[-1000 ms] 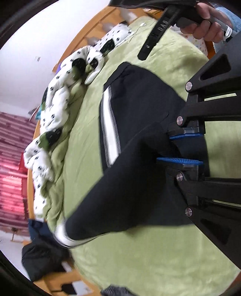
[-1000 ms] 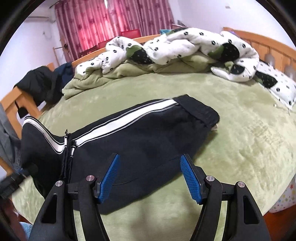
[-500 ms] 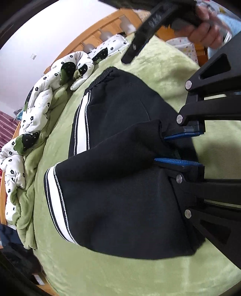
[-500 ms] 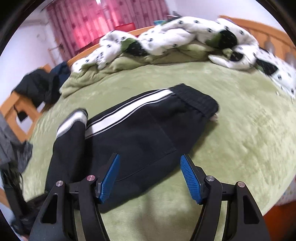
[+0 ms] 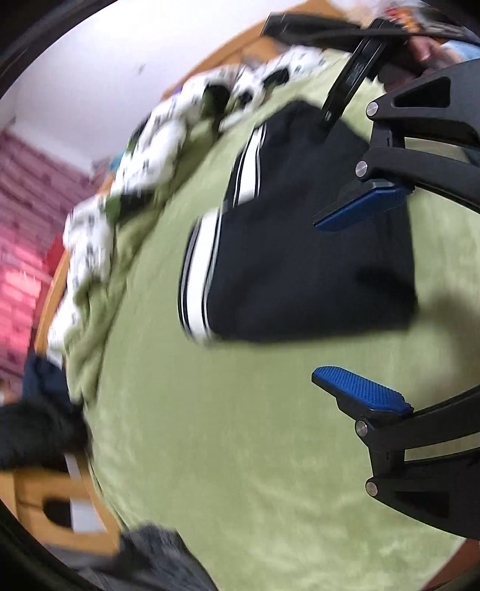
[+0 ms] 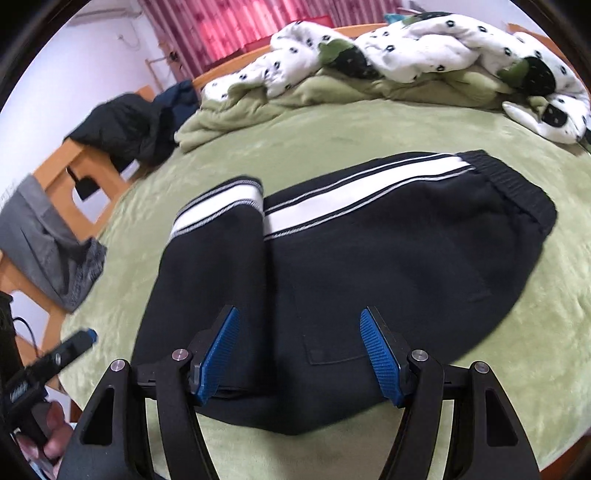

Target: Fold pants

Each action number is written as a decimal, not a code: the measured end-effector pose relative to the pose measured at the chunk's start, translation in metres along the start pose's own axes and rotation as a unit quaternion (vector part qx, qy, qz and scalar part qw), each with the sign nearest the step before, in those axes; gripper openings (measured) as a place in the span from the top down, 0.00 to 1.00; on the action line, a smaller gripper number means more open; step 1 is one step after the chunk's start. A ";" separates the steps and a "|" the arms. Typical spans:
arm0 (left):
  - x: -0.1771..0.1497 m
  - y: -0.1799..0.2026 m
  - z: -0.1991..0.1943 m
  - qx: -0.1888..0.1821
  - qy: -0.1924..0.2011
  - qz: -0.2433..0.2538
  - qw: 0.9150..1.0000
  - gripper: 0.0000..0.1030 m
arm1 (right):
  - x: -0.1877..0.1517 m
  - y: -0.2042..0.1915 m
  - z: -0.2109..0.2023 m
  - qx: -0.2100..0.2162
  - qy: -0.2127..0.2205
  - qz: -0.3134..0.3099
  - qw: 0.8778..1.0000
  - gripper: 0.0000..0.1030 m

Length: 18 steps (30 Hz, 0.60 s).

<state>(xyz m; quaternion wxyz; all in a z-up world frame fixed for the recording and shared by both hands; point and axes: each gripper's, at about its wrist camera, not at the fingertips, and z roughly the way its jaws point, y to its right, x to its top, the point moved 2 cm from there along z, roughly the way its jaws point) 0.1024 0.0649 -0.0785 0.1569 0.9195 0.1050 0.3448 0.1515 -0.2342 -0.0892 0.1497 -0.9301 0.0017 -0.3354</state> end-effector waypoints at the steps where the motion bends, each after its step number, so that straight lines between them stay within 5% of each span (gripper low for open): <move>1: 0.002 -0.008 0.002 0.000 -0.004 -0.011 1.000 0.28 | 0.000 -0.004 0.006 0.001 -0.006 -0.006 1.000 0.35; 9: 0.007 -0.033 0.004 -0.026 -0.007 -0.067 0.997 0.28 | 0.007 -0.041 0.067 0.028 -0.082 -0.017 0.996 0.37; 10: 0.007 -0.034 0.006 -0.027 -0.011 -0.073 0.997 0.28 | 0.007 -0.045 0.076 0.028 -0.092 -0.019 0.995 0.43; 12: 0.008 -0.036 0.008 -0.023 -0.015 -0.083 0.996 0.28 | 0.007 -0.053 0.087 0.035 -0.098 -0.023 0.994 0.76; 13: 0.007 -0.036 0.007 -0.017 -0.017 -0.083 0.996 0.28 | 0.007 -0.060 0.088 0.031 -0.089 -0.040 0.995 0.82; 18: 0.027 -0.028 -0.012 0.011 -0.020 -0.031 0.999 0.29 | 0.022 -0.067 0.049 0.042 -0.013 -0.105 0.994 0.84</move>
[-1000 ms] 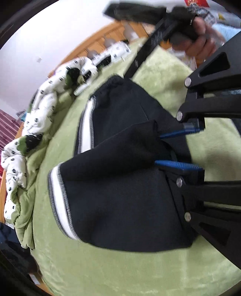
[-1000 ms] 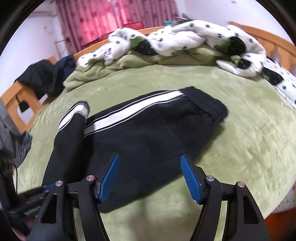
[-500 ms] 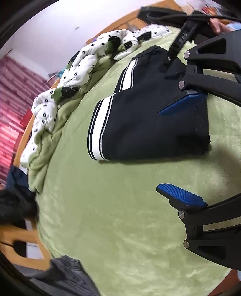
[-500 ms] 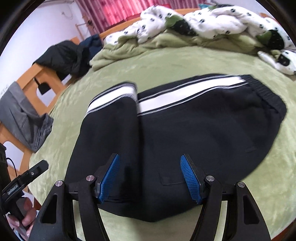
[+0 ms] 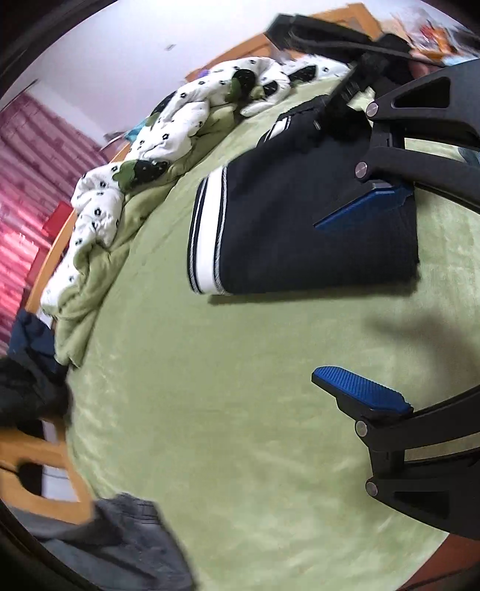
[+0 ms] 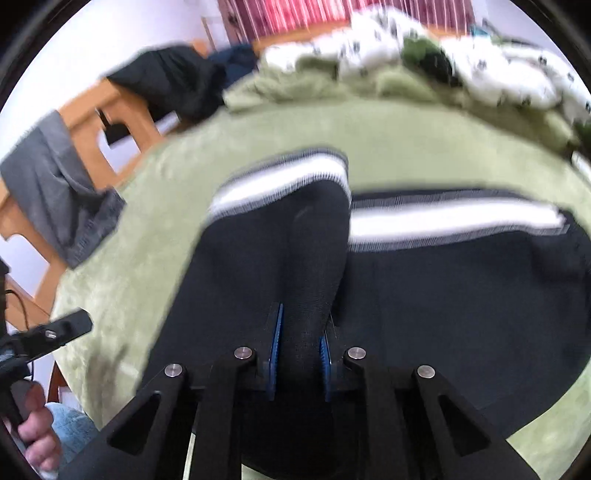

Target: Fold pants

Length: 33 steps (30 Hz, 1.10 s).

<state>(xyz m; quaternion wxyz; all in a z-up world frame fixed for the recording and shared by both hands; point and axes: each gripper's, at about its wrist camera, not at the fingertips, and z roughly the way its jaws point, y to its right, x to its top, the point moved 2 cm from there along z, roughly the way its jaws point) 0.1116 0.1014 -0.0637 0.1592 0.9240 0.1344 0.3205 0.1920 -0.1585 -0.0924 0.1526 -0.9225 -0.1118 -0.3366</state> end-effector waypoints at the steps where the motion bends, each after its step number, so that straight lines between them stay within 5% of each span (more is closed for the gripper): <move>1: 0.005 0.002 -0.004 0.015 0.002 0.024 1.000 0.29 | 0.005 0.004 -0.010 0.005 0.012 0.002 1.000 0.84; 3: 0.015 0.003 -0.016 0.056 0.033 0.073 0.995 0.28 | 0.016 0.010 -0.028 -0.002 0.033 -0.012 0.999 0.84; 6: 0.024 0.000 -0.020 0.085 0.042 0.085 0.992 0.29 | 0.026 0.026 -0.046 -0.021 0.055 -0.042 0.997 0.85; 16: -0.004 0.022 0.032 0.014 -0.011 0.084 0.996 0.29 | 0.049 0.148 -0.098 -0.151 0.082 -0.082 0.982 0.85; 22: -0.038 0.064 0.075 -0.057 -0.060 0.105 0.991 0.29 | 0.006 0.247 -0.077 -0.210 0.045 -0.027 0.976 0.85; 26: -0.051 0.085 0.090 -0.082 -0.079 0.119 0.986 0.29 | -0.026 0.274 -0.053 -0.213 0.034 -0.003 0.977 0.85; 31: -0.048 0.100 0.098 -0.134 -0.081 0.113 0.981 0.29 | -0.017 0.259 -0.072 -0.226 0.057 -0.038 0.972 0.70; 33: -0.040 0.111 0.111 -0.148 -0.082 0.102 0.980 0.29 | -0.008 0.251 -0.080 -0.224 0.074 -0.059 0.970 0.40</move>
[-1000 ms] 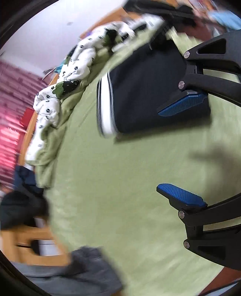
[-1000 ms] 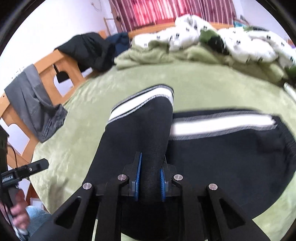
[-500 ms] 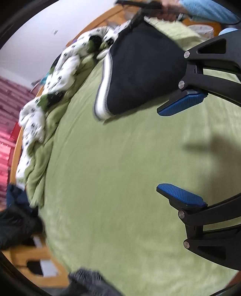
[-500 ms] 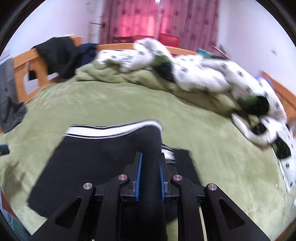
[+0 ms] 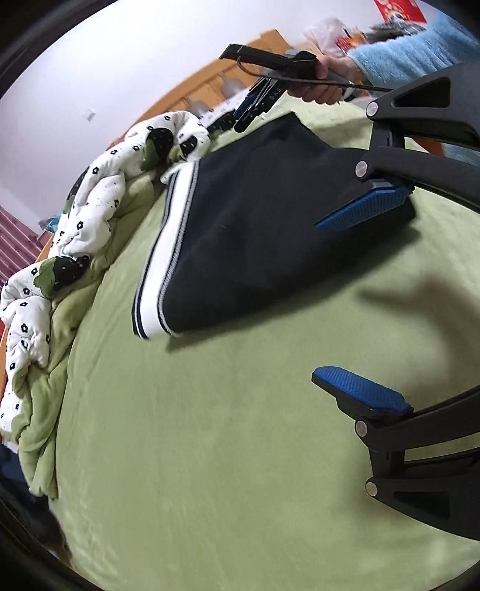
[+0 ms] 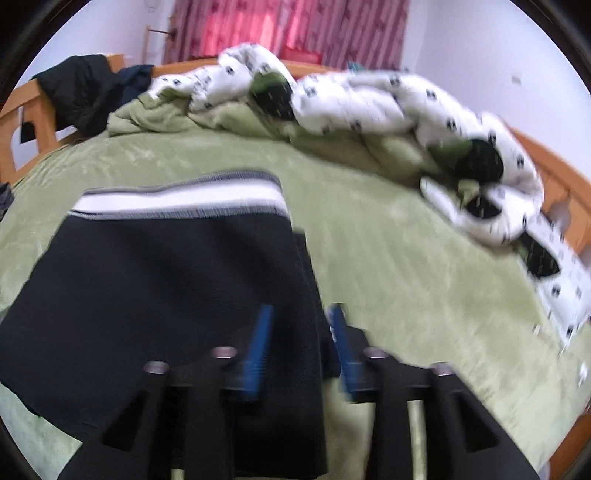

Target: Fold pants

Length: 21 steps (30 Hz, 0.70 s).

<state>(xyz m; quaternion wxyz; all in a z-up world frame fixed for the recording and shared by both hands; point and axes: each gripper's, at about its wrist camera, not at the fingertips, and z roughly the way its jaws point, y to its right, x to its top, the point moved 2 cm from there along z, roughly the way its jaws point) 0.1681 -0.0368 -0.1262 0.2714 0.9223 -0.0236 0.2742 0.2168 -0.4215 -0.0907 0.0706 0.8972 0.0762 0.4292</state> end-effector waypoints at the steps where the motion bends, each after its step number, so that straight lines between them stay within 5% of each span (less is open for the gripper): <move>1: 0.005 -0.001 0.004 -0.006 0.002 -0.003 1.000 0.29 | 0.005 0.000 -0.003 0.002 0.009 0.000 1.000 0.37; 4: 0.020 0.001 0.031 -0.026 -0.002 -0.021 0.999 0.29 | 0.025 0.002 0.010 0.027 0.004 0.023 0.999 0.35; 9: 0.025 -0.007 0.082 -0.052 -0.043 -0.052 0.996 0.30 | 0.031 0.007 0.077 0.051 -0.097 0.024 0.994 0.38; 12: 0.028 -0.001 0.087 -0.061 -0.025 -0.035 0.997 0.31 | 0.021 0.017 0.094 0.094 -0.108 0.041 0.989 0.38; 14: 0.029 0.003 0.096 -0.078 -0.029 -0.036 0.996 0.50 | 0.015 0.023 0.099 0.111 -0.114 0.058 0.986 0.38; 21: 0.038 0.007 0.096 -0.089 -0.027 -0.076 0.993 0.80 | 0.001 0.026 0.105 0.161 -0.125 0.129 0.970 0.44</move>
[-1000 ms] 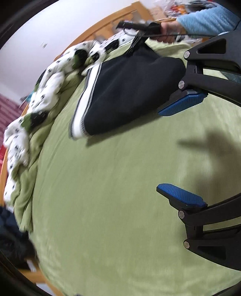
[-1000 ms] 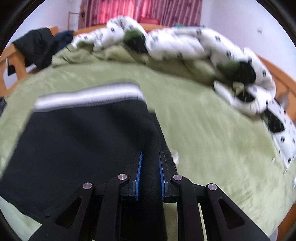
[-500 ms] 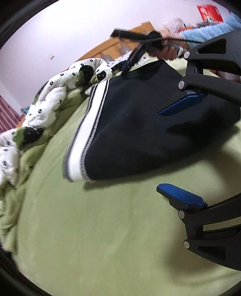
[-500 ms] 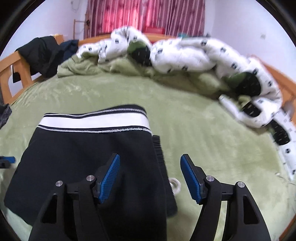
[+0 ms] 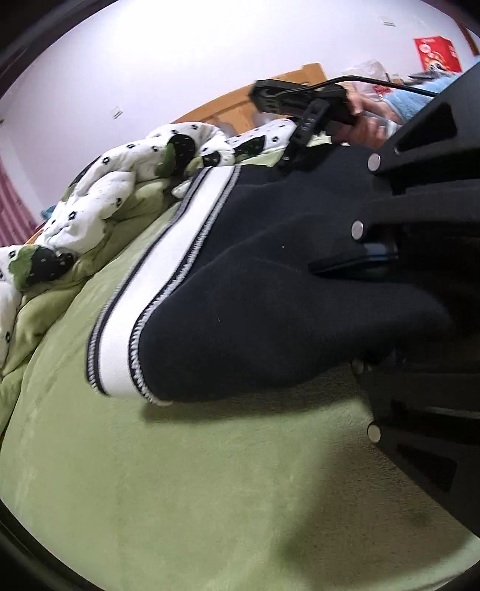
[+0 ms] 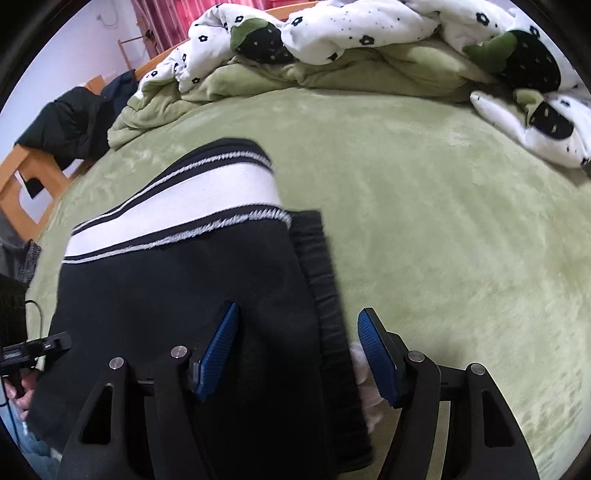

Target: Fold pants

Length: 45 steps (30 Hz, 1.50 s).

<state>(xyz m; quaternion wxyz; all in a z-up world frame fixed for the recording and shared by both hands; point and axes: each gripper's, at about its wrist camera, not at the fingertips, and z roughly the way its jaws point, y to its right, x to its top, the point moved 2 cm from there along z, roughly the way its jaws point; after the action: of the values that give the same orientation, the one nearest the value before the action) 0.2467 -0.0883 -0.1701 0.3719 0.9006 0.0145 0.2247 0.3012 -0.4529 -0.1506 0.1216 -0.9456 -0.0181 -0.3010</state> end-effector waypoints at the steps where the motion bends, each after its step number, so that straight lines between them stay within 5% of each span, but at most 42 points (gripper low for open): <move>1: 0.002 0.001 -0.004 0.001 0.002 -0.002 1.000 0.84 | -0.001 0.000 0.000 0.007 -0.004 0.008 1.000 0.45; 5: 0.009 0.000 -0.032 -0.028 0.010 -0.009 1.000 0.89 | 0.000 -0.010 -0.026 0.008 0.010 0.016 1.000 0.83; 10: 0.015 -0.009 -0.082 -0.017 0.032 0.009 0.999 0.90 | -0.010 -0.070 -0.066 0.033 0.031 0.004 0.999 0.86; 15: 0.031 -0.045 -0.162 0.039 0.059 0.037 0.997 0.89 | -0.026 -0.130 -0.082 0.124 0.046 0.017 0.991 0.86; 20: 0.030 -0.102 -0.177 0.108 0.013 0.005 0.994 0.83 | -0.045 -0.195 -0.058 0.195 0.039 0.006 0.980 0.86; 21: 0.026 -0.113 -0.170 0.121 -0.003 -0.007 0.993 0.79 | -0.050 -0.203 -0.048 0.193 0.035 0.001 0.981 0.85; 23: 0.013 -0.132 -0.159 0.139 -0.028 -0.028 0.989 0.52 | -0.057 -0.204 -0.026 0.149 0.041 -0.009 0.988 0.82; 25: 0.001 -0.133 -0.167 0.154 -0.009 -0.007 0.988 0.45 | -0.068 -0.189 -0.003 0.110 0.021 -0.002 0.994 0.77; 27: -0.014 -0.126 -0.179 0.169 0.006 0.030 0.985 0.42 | -0.073 -0.176 0.000 0.127 0.020 0.025 0.991 0.69; 32: -0.053 -0.106 -0.219 0.194 0.019 0.109 0.975 0.42 | -0.073 -0.191 -0.039 0.036 0.020 0.021 0.999 0.63; 37: -0.091 -0.082 -0.241 0.136 -0.002 0.170 0.976 0.41 | -0.075 -0.200 -0.090 0.046 0.042 0.082 0.995 0.62; 39: -0.104 -0.075 -0.231 0.168 -0.024 0.199 0.965 0.41 | -0.081 -0.210 -0.099 0.059 0.045 0.101 0.992 0.62; 43: -0.122 -0.060 -0.210 0.263 -0.024 0.279 0.923 0.43 | -0.101 -0.229 -0.108 0.048 0.060 0.092 0.993 0.59; 45: -0.127 -0.062 -0.211 0.287 -0.016 0.300 0.910 0.43 | -0.111 -0.236 -0.102 0.054 0.048 0.085 0.994 0.59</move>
<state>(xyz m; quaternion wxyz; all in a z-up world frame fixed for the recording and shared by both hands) 0.0537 0.0719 -0.1306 0.0125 0.9339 -0.1980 0.2974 0.1269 -0.2447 -0.0822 0.1983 -0.9203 0.0523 -0.3331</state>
